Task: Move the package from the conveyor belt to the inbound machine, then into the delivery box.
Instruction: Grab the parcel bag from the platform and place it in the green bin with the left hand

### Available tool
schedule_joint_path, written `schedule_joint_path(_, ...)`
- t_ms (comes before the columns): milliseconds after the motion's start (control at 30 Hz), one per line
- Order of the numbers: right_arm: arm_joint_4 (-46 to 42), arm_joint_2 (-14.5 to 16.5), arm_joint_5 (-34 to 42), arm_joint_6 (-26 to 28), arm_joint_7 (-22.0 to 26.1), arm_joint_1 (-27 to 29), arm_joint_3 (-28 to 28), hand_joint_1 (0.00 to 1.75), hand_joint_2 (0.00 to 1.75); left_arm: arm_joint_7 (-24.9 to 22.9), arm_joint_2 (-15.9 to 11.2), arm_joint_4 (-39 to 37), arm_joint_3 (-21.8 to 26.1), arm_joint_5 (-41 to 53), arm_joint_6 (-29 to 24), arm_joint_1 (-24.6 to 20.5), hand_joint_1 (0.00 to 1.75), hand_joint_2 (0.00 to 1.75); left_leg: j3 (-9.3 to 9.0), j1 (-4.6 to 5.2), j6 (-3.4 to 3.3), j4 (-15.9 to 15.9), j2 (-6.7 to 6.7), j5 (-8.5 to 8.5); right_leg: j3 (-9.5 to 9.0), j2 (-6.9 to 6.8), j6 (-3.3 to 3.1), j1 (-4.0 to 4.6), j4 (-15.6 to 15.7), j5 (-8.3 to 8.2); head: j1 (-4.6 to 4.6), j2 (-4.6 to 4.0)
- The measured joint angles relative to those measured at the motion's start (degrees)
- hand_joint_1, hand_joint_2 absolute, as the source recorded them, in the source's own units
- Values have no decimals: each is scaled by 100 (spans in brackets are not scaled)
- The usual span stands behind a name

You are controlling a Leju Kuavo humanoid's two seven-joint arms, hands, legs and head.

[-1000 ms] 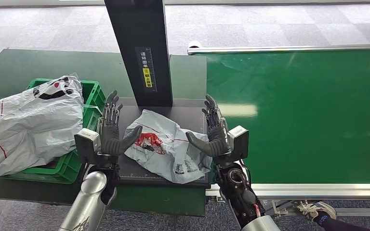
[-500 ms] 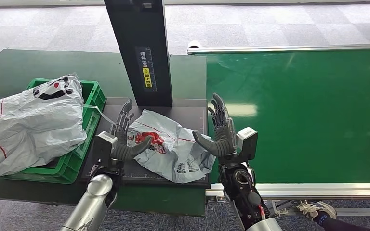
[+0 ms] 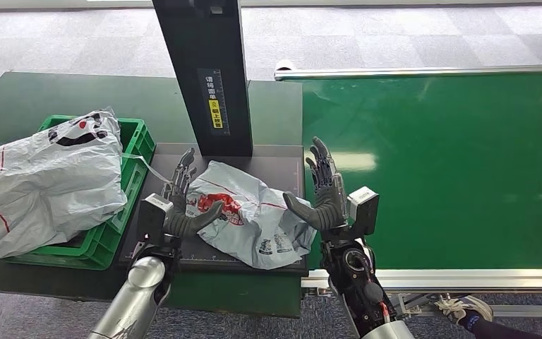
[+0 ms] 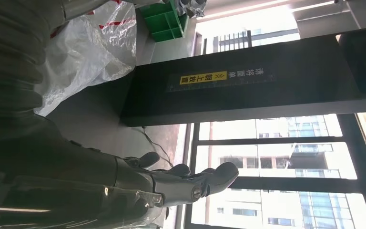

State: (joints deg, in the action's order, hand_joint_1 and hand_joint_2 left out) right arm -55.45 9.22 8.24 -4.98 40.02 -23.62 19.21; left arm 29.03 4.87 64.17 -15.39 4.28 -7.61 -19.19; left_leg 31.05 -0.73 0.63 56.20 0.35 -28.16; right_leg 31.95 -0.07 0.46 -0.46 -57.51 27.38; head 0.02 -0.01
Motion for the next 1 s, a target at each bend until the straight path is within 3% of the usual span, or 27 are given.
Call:
schedule_joint_path(433, -2, -1, -2, 15, -9, 5, -3, 0, 175, -88, -1, -21, -14, 86, 35, -17, 0, 175, -2, 0, 0, 1, 0, 0, 2, 0, 0, 0, 0, 0, -1, -1)
schedule_joint_path(500, -47, -3, -19, 124, -100, 53, -32, 0, 175, -699, -26, -178, -185, 716, 222, -135, 0, 175, -3, 1, 0, 1, -10, 0, -1, -11, 1, -1, 1, 1, -1, -1)
schedule_joint_path(567, -158, -2, -37, 268, -265, 153, -97, 0, 175, -1660, -55, -577, -529, 2206, 371, -314, 0, 175, -2, 2, -1, 1, -21, 1, -8, -23, 1, -3, 2, 1, 0, -1)
schedule_joint_path(633, -273, -2, -20, 330, -405, 240, -173, 0, 175, -2112, -43, -990, -769, 3775, 325, -442, 0, 175, -3, 3, -1, 1, -10, 0, -10, -12, 0, -4, 1, 0, -1, -1)
schedule_joint_path(700, -334, -2, 10, 343, -488, 281, -245, 0, 175, -2095, -7, -1294, -855, 4461, 281, -601, 0, 175, -7, 3, -1, 1, -3, 0, -13, -5, 0, -5, 1, -1, -1, -1)
schedule_joint_path(1000, -410, 7, 30, 356, -526, 351, -407, 0, 175, -2046, 97, -1893, -904, 4384, 338, -941, 0, 175, -41, 3, -1, -2, -10, 2, -50, -11, -1, -5, 2, -1, -1, -1)
